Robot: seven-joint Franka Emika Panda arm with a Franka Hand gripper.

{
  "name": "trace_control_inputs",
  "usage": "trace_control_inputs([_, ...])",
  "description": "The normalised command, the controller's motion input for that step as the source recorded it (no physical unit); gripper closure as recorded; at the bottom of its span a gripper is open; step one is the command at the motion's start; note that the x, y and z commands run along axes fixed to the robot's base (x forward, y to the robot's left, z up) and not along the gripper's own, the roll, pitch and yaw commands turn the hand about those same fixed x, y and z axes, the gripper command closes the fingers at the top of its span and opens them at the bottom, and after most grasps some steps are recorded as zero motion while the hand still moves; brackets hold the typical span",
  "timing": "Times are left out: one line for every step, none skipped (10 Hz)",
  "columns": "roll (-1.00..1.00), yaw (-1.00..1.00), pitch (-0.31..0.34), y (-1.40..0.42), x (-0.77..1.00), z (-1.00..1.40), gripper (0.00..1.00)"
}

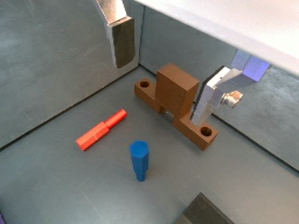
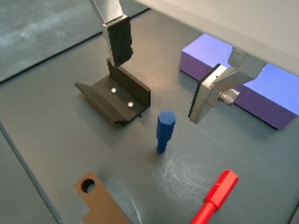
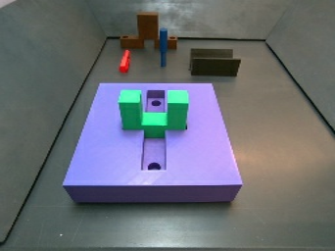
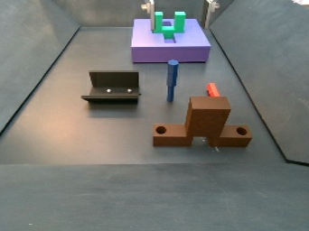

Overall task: Pick up the brown object. Move up. Move to above the board. Insert the brown object.
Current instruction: Pick up the brown object.

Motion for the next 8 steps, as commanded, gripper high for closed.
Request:
trace_control_inputs([-0.01,0.00,0.000,0.07,0.00,0.00,0.00])
trace_control_inputs([-0.21,-0.16,0.001,0.69,0.00,-0.07,0.00])
trace_control_inputs([-0.20,-0.13,0.000,0.72,-0.02,-0.16,0.00])
trace_control_inputs([-0.05,-0.17,0.000,0.61,-0.09,-0.34,0.00])
trace_control_inputs([0.07,-0.14,-0.044,0.42,-0.15,-0.51,0.00])
trace_control_inputs([0.10,-0.15,-0.027,0.41,-0.14,-0.58,0.00])
trace_control_inputs([0.12,-0.14,-0.023,0.35,-0.13,-0.61,0.00])
trace_control_inputs([0.12,-0.12,-0.033,0.34,-0.15,-0.61,0.00])
